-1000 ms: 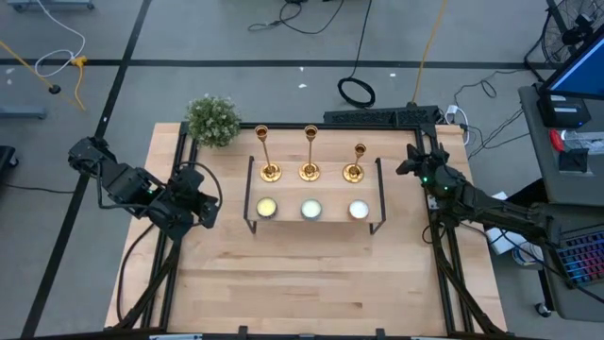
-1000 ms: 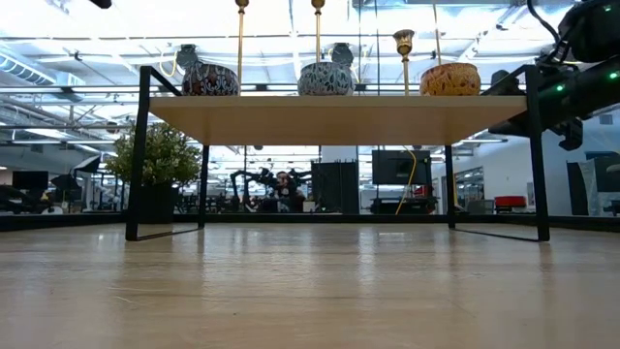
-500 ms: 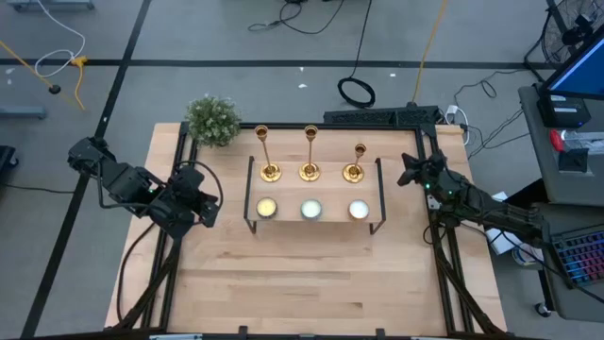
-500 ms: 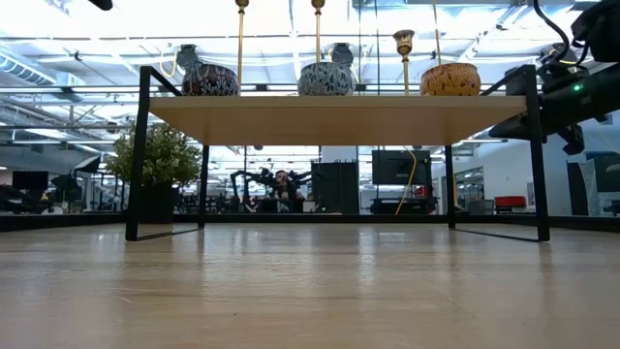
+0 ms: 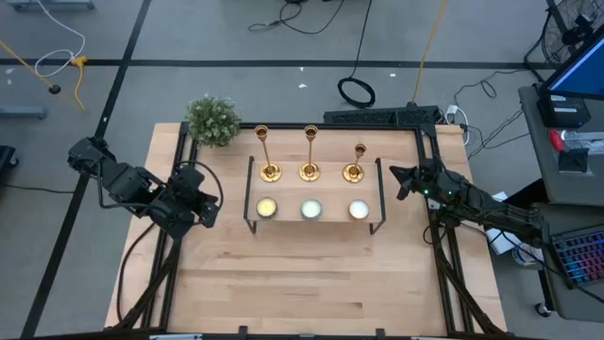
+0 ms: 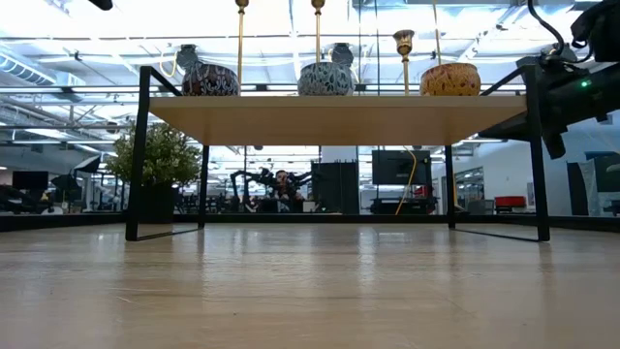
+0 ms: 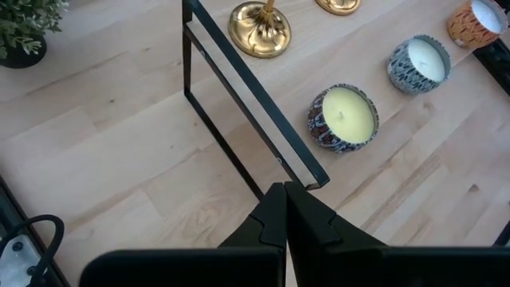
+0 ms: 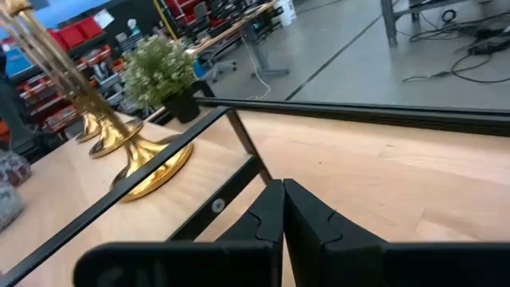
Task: Pick & Place candle stick holders
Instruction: Return to Home Position
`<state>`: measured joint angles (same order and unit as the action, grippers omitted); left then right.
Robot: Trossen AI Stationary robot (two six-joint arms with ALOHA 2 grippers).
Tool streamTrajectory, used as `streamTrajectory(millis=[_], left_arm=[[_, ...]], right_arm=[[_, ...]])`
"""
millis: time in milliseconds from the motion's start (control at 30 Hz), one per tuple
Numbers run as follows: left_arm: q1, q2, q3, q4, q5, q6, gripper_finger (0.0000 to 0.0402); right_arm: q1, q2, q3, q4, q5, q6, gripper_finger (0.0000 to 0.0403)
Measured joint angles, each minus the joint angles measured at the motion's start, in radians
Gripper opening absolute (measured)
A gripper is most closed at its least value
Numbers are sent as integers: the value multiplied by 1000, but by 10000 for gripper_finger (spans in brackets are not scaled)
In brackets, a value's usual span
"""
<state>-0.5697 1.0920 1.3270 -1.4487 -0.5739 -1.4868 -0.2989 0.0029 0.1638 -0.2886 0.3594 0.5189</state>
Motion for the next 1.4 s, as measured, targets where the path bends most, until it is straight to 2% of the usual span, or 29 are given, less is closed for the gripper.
streamTrajectory(millis=[467,733,1100,1400], left_arm=[[0,0,0,1,7,19,1],[0,0,0,1,7,26,2],[0,0,0,1,7,26,1],[0,0,0,2,7,26,1]], right_arm=[[0,0,0,-54,-101,40,0],[0,0,-2,-53,-176,2,0],[0,0,-8,-60,-177,-4,0],[0,10,-46,-60,-180,70,6]])
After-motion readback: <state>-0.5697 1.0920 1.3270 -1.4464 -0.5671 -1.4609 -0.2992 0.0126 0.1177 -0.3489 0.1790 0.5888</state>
